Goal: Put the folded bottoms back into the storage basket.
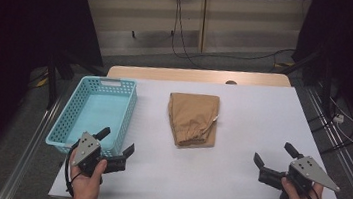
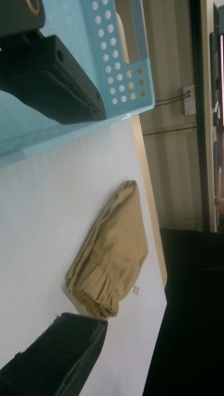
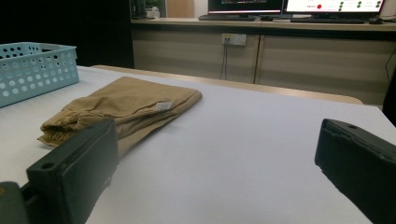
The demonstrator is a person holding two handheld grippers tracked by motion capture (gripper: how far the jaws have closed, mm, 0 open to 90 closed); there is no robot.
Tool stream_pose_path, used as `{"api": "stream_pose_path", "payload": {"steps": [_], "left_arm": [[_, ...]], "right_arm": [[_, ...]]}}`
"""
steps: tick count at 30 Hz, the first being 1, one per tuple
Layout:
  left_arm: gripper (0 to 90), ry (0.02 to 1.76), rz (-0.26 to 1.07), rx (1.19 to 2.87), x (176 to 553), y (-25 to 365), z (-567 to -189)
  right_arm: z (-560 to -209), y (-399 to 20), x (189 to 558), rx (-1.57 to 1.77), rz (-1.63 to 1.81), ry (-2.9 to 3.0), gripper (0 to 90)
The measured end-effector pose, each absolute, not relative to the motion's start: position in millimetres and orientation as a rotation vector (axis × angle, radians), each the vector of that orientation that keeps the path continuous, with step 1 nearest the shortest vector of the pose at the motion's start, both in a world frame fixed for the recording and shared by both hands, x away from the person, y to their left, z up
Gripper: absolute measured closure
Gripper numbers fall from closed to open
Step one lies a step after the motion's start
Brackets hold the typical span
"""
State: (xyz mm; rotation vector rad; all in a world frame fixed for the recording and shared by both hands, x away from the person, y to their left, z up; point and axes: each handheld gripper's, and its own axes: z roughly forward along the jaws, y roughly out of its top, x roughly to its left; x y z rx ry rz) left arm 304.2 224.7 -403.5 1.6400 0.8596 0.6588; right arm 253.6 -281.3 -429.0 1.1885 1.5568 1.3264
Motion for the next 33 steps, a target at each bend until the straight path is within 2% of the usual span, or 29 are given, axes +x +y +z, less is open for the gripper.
{"api": "stream_pose_path", "payload": {"steps": [13,18,23,26,27,33], "left_arm": [[2.6,0.854,0.67,1.707,303.8,219.5,-403.7],[3.0,0.873,0.563,1.724,306.0,210.2,-402.2],[3.9,0.855,0.567,1.754,305.9,203.7,-402.4],[4.1,0.854,0.547,1.76,308.3,201.8,-402.3],[4.5,0.821,0.505,1.784,311.8,200.0,-402.3],[4.8,0.789,0.521,1.821,316.2,191.6,-400.5]], "right_arm": [[-430.0,-279.1,257.1,1.186,1.339,1.577,0.0],[-430.7,-279.0,258.9,1.186,1.348,1.585,0.0],[-431.0,-277.1,260.0,1.177,1.345,1.599,0.0],[-430.7,-276.4,258.7,1.172,1.351,1.601,0.0],[-430.3,-277.2,258.1,1.174,1.349,1.598,0.0],[-429.9,-275.2,257.2,1.169,1.339,1.602,0.0]]}}
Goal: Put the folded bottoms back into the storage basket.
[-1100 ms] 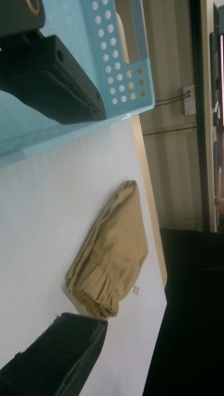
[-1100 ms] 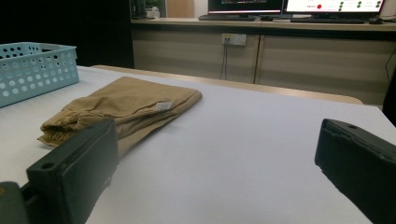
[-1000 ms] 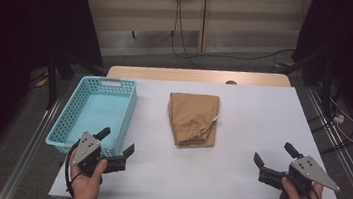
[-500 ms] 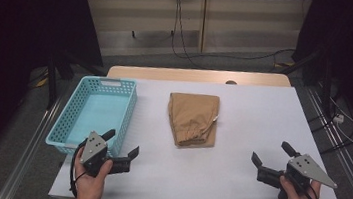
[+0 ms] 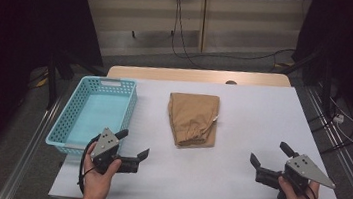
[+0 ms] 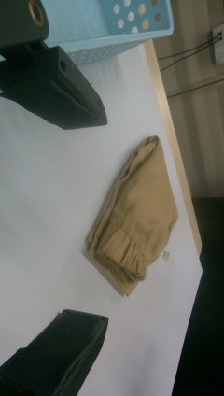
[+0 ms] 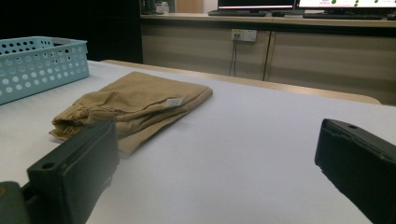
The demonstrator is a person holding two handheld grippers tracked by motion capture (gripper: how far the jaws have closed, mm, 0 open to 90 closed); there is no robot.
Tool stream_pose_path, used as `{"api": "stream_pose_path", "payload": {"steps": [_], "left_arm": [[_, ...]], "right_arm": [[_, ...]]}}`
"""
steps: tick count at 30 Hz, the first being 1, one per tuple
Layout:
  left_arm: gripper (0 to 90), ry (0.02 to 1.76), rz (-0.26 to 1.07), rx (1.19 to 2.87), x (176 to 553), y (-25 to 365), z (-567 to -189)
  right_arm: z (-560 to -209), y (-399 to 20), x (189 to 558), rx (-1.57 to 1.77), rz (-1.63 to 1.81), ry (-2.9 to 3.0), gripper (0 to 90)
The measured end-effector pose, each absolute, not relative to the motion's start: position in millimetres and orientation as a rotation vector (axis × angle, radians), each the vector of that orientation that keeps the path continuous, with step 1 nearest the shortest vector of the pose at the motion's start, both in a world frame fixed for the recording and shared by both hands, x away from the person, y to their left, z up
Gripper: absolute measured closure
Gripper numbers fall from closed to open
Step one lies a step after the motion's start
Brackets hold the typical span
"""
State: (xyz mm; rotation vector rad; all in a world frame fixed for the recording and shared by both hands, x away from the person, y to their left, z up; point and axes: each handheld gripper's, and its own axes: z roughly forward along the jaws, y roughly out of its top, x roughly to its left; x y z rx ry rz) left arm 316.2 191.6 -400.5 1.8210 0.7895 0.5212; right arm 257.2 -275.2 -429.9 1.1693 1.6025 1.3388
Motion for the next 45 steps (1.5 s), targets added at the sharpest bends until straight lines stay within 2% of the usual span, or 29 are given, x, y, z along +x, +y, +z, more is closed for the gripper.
{"api": "stream_pose_path", "payload": {"steps": [8,17,22,25,35,39,45], "left_arm": [[5.3,0.782,0.559,1.863,324.4,179.9,-404.0],[5.4,0.754,0.529,1.889,334.6,163.6,-401.1],[5.4,0.769,0.464,1.88,348.6,158.1,-395.0],[5.4,0.735,0.538,1.9,350.4,152.0,-392.3],[6.0,0.747,0.503,1.911,372.7,141.0,-394.5],[6.1,0.702,0.49,1.989,381.3,130.2,-394.8],[6.1,0.726,0.45,2.03,392.5,116.8,-398.5]], "right_arm": [[-430.5,-275.8,258.1,1.164,1.34,1.607,0.0],[-430.9,-275.7,258.4,1.16,1.332,1.617,0.0],[-431.1,-275.3,258.7,1.162,1.332,1.62,0.0],[-431.3,-275.8,258.4,1.162,1.332,1.621,0.0],[-432.1,-274.6,258.8,1.155,1.325,1.641,0.0],[-432.1,-274.8,258.6,1.156,1.325,1.64,0.0],[-432.1,-274.8,258.4,1.155,1.324,1.642,0.0]]}}
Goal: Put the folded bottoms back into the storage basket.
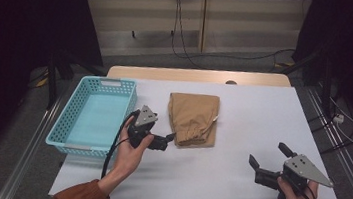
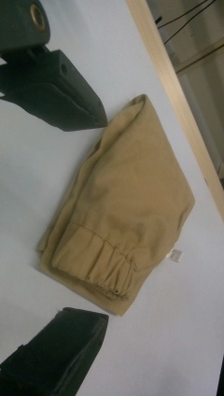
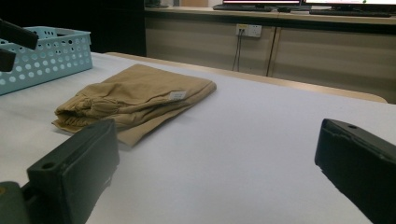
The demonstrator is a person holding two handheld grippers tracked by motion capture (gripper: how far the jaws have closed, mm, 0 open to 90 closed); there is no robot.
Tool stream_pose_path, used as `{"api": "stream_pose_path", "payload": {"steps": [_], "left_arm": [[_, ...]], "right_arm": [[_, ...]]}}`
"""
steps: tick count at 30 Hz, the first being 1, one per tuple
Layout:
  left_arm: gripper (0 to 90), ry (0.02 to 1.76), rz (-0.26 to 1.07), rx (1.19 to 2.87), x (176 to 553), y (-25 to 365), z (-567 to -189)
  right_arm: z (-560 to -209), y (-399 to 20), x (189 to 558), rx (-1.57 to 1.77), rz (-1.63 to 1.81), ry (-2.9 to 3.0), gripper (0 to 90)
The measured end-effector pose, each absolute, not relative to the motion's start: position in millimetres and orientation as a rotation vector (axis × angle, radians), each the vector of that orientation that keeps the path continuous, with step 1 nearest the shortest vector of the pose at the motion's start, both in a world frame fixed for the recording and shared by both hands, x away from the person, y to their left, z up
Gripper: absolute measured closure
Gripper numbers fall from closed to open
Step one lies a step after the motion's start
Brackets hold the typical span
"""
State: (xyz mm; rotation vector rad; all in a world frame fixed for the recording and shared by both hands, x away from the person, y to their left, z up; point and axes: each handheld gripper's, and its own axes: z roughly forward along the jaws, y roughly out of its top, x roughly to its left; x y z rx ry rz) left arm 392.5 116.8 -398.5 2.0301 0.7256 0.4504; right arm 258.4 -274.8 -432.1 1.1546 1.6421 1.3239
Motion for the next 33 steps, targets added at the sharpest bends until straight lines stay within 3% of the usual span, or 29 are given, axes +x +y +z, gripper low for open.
{"api": "stream_pose_path", "payload": {"steps": [7,21,33], "left_arm": [[6.0,0.804,0.387,2.026,409.5,114.2,-394.9],[6.8,0.879,0.429,2.019,435.1,106.4,-392.2],[8.9,1.021,0.268,2.02,456.8,93.7,-388.2]], "right_arm": [[-431.8,-275.0,257.8,1.157,1.325,1.644,0.0],[-432.4,-275.1,258.1,1.159,1.312,1.651,0.0],[-432.7,-275.6,257.7,1.16,1.307,1.657,0.0]]}}
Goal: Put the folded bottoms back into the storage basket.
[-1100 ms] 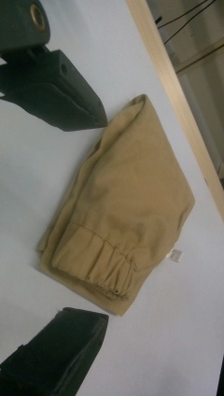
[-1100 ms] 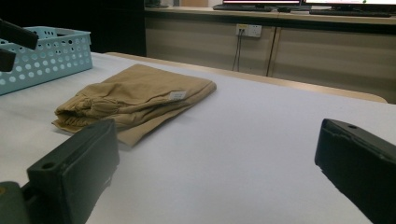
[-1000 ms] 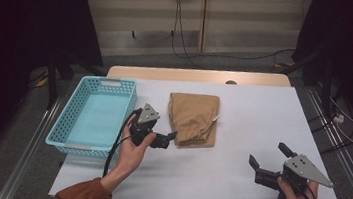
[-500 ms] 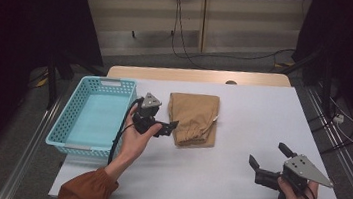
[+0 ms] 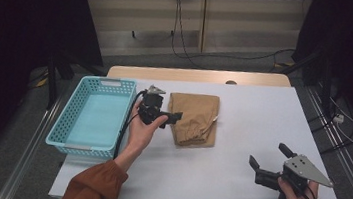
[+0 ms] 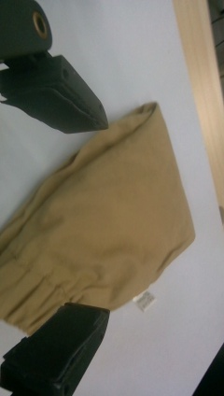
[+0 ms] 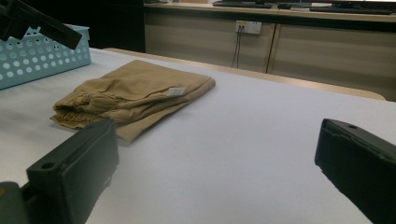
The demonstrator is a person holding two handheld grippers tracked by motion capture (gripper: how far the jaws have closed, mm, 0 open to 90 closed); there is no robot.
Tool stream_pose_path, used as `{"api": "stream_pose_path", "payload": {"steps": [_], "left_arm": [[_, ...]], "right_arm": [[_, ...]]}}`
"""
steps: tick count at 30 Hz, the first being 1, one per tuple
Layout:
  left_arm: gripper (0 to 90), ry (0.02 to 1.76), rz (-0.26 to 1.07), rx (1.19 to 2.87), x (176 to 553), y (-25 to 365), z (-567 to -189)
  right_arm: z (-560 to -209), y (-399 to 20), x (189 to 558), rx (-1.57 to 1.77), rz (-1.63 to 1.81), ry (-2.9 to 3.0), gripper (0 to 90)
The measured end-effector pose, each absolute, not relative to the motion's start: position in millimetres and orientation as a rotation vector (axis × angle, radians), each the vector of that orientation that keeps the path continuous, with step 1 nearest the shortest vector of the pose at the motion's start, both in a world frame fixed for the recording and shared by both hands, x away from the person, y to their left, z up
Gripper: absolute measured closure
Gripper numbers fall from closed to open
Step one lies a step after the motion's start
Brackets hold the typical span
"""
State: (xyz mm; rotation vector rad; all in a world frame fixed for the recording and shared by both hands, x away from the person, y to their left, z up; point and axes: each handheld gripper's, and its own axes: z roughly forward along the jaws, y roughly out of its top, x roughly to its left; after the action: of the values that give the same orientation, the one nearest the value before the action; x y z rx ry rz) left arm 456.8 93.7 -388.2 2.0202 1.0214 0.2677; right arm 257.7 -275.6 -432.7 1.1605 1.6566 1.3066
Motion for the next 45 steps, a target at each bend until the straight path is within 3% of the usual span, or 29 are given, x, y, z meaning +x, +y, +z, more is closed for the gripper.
{"api": "stream_pose_path", "payload": {"steps": [3,18,29,37,42,45], "left_arm": [[7.9,1.058,0.208,2.014,460.6,86.9,-387.3],[9.3,1.151,0.216,2.034,487.7,86.0,-413.5],[21.2,1.25,0.181,2.08,500.4,86.1,-436.7],[36.9,1.236,0.194,2.075,501.4,85.3,-439.0],[45.3,1.235,0.116,2.077,504.8,86.4,-446.3],[47.2,1.242,0.12,2.074,505.1,86.5,-446.6]], "right_arm": [[-432.8,-275.6,257.6,1.16,1.309,1.658,0.0],[-432.7,-275.5,257.0,1.152,1.313,1.667,0.0],[-433.4,-275.0,257.0,1.146,1.316,1.682,0.1],[-433.6,-274.5,257.1,1.141,1.313,1.689,0.1],[-433.5,-274.7,256.6,1.141,1.314,1.692,0.1],[-433.7,-274.5,256.7,1.143,1.313,1.691,0.1]]}}
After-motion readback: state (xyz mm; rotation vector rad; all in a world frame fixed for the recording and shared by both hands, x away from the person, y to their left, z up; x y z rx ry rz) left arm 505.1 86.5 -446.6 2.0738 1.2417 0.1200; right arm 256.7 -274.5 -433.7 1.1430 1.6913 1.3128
